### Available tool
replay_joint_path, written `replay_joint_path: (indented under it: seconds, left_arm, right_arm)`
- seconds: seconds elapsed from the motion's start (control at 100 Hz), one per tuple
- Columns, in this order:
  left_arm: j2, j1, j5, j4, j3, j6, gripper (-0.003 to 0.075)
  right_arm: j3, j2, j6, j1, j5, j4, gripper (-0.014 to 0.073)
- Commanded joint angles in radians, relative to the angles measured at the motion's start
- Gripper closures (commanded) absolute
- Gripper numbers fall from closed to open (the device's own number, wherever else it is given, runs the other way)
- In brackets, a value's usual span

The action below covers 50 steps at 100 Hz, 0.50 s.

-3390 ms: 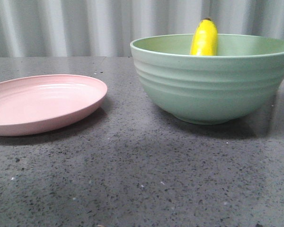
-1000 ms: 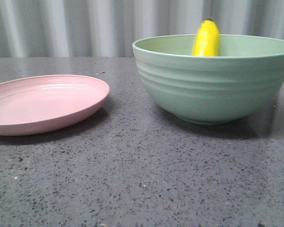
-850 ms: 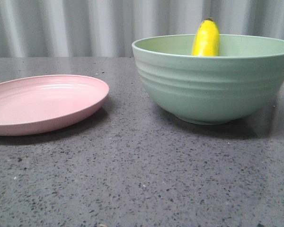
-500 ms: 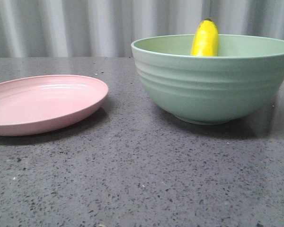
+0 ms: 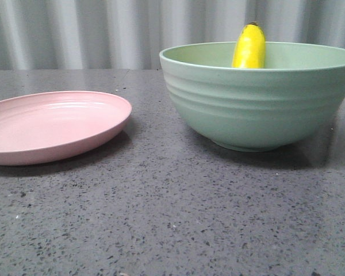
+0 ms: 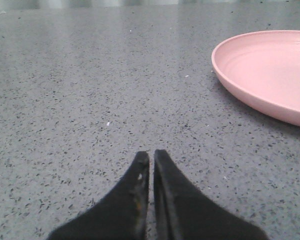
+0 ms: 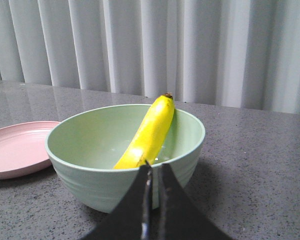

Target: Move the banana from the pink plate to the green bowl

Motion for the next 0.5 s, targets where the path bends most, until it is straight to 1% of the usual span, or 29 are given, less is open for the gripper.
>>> replay_joint_path:
  seconds: [0.0,0.33,0.49]
  left_arm:
    - [-0.029,0.003,-0.062,-0.003,0.010,-0.009,0.0741]
    - [-0.029,0.003,-0.062,-0.003,0.010,-0.009,0.0741]
    - [-0.029,0.003,-0.062,-0.003,0.010,-0.009,0.0741]
  right_arm:
    - [-0.024,-0.013,-0.004,-0.003,-0.077,-0.003,0.0657]
    - [-0.024,-0.013,-0.004,-0.003,-0.077,-0.003,0.0657]
    - [0.007,-0.013,-0.004,-0.026,-0.094,-0.056,0.0657]
